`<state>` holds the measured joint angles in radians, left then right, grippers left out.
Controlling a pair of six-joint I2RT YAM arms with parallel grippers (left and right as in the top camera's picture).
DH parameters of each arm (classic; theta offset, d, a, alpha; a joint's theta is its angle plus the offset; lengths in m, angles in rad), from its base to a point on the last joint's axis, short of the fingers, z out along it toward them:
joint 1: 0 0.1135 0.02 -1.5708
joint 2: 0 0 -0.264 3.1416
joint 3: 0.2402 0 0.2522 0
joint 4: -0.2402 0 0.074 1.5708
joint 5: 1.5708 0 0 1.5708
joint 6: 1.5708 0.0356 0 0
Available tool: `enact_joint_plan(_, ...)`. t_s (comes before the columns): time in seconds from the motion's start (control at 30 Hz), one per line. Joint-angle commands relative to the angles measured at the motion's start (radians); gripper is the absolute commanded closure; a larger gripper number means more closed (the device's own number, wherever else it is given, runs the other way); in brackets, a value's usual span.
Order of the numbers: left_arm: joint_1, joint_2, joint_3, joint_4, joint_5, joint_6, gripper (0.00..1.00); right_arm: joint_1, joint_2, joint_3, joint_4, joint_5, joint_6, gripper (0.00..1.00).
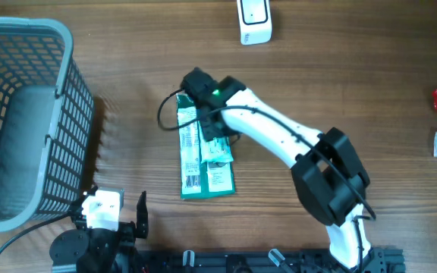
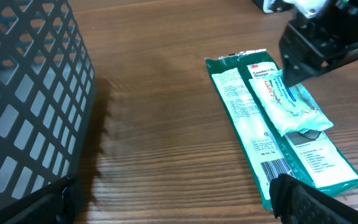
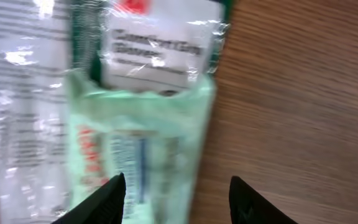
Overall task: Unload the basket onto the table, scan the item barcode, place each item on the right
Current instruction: 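Move the right gripper over the green Zappy wipes pack, then lower the right gripper and grasp the Zappy wipes pack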
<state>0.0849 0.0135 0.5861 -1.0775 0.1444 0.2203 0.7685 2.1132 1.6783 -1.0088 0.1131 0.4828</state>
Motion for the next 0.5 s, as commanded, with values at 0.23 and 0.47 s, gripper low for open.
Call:
enact_joint_plan(0.23, -0.005, -0.007, 0.001, 0.002, 0.012, 0.011, 0.00, 0.108, 0.010, 0.002, 0.051, 0.183, 0.179, 0.45)
enact_joint_plan(0.47, -0.005, -0.007, 0.001, 0.002, 0.012, 0.011, 0.00, 0.127, 0.088, 0.004, 0.055, 0.151, 0.172, 0.43)
